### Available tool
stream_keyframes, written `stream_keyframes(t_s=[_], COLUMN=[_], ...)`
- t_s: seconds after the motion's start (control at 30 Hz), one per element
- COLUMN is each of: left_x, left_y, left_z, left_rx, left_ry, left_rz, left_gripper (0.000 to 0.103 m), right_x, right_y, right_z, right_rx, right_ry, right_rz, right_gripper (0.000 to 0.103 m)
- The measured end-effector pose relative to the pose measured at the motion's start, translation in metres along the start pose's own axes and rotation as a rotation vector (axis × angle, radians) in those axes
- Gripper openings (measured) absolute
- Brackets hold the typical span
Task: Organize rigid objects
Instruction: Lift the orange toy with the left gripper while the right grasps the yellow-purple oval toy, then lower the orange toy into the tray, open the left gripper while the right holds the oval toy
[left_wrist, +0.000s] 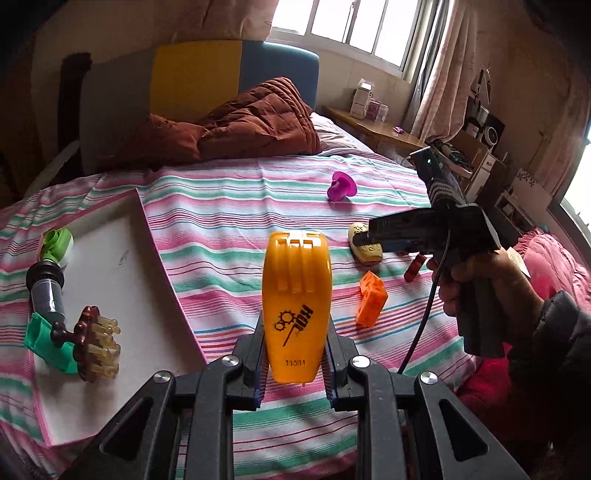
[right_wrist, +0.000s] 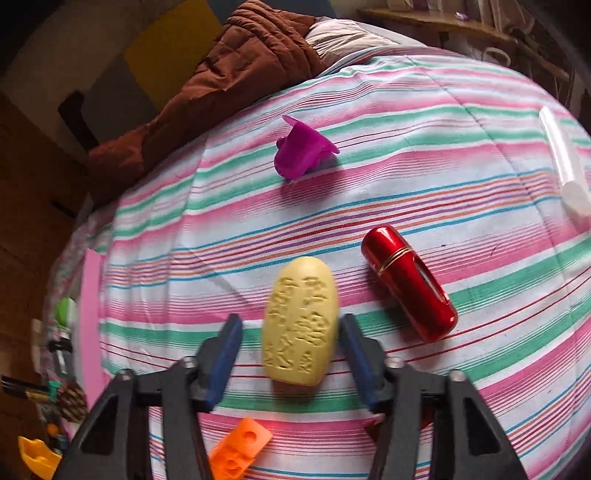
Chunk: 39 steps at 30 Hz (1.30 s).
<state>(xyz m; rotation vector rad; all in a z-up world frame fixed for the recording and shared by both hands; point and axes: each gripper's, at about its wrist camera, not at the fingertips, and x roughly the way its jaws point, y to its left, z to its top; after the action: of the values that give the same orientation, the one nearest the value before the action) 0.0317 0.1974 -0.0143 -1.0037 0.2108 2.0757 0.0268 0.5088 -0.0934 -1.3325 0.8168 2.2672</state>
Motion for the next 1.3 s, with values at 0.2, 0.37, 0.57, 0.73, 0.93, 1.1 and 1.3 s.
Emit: stream_keyframes(t_s=[0.2,0.37,0.57,0.73,0.93,1.1,1.3], left_x=[-0.015,-0.026,-0.037,-0.039,-0.041,-0.047,-0.052], left_y=[0.022,0.044,0.065,0.077,0.088,0.122,0.18], left_z=[0.009,0.013,0.014,0.014,0.012,0.019,0.036], left_rx=[-0.04,-0.086,-0.126,-0.142,-0.154,-0.233,-0.363], left_ry=[-0.025,-0.031,-0.045,-0.046,-0.034,-0.012,0.013], left_rz=[0.076,0.135,0.194,0.221,0.23,0.18,0.132], left_gripper=[0.024,0.024,0.024,0.024,0.024,0.024,0.024], right_x=[0.018,0.017,0.019,0.017,0.016,0.017,0.016], right_y=[0.037,0.029,0.033,0.037,0.041,0.045,0.048], right_z=[-0.014,-0.011,-0.016,-0.022,-0.025,-0.026,-0.029], right_rx=[-0.225,-0.198,-0.234,-0.264,-0.295,-0.32,-0.331], right_ry=[0.012,0.021,0.007,-0.003,-0.011,-0.019,-0.017], right_rz=[-0.169,-0.127,-0.15,-0.172,-0.192,-0.215,-0.224], right_gripper=[0.028,0.028,0.028,0.028,0.027,0.027,0.027])
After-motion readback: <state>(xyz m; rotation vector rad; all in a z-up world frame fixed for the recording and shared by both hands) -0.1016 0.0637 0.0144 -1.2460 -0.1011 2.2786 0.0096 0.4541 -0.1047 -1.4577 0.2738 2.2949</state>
